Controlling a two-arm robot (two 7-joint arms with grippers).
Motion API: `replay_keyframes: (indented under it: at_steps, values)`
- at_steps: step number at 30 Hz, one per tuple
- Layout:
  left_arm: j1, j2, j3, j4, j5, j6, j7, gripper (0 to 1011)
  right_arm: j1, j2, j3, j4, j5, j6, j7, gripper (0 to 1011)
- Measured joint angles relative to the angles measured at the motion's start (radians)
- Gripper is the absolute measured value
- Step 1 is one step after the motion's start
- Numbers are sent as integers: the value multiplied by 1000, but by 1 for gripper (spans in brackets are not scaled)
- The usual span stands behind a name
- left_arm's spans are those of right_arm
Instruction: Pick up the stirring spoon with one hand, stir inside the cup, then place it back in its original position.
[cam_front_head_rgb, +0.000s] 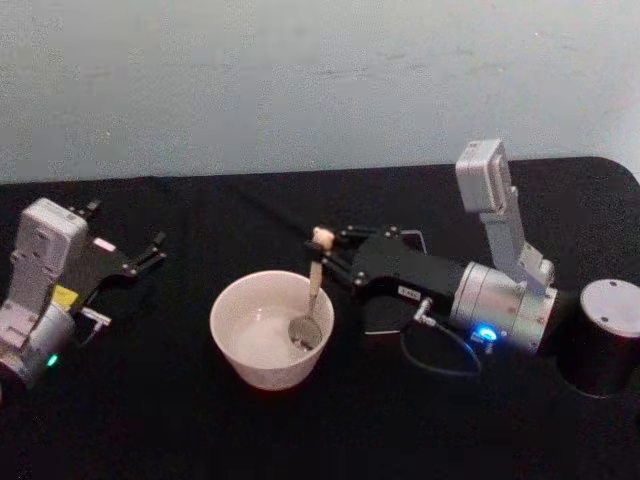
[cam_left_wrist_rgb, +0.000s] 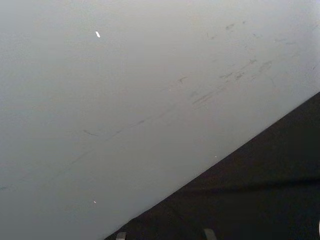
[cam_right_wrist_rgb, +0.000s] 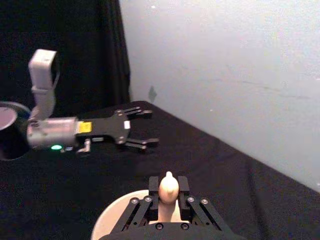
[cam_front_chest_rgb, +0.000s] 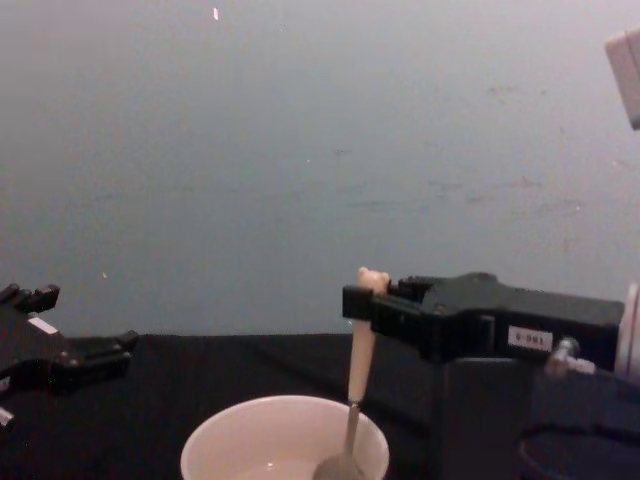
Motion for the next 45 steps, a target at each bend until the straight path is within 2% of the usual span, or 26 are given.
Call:
replay_keyframes:
  at_steps: [5,11,20,26,33,37,45]
  values:
    - [0,0,0,0,0,0,0,1002,-15,15,-18,-27,8,4,13,223]
    - [0,0,0,0,0,0,0,1001,-14,12,-39,-35,9,4,17,223]
    - [0,0,0,0,0,0,0,1001,21,-28,-77,-8,2,24,3,223]
    - [0,0,0,0,0,0,0,1001,60,-78,-97,48,-26,22,-25,223]
    - [0,0,0,0,0,0,0,1001,95,-122,-97,108,-49,8,-52,223]
    - [0,0,0,0,0,0,0,1001,115,-142,-85,147,-62,-1,-67,223]
    - [0,0,0,0,0,0,0,1001,127,-145,-54,171,-70,-7,-76,223]
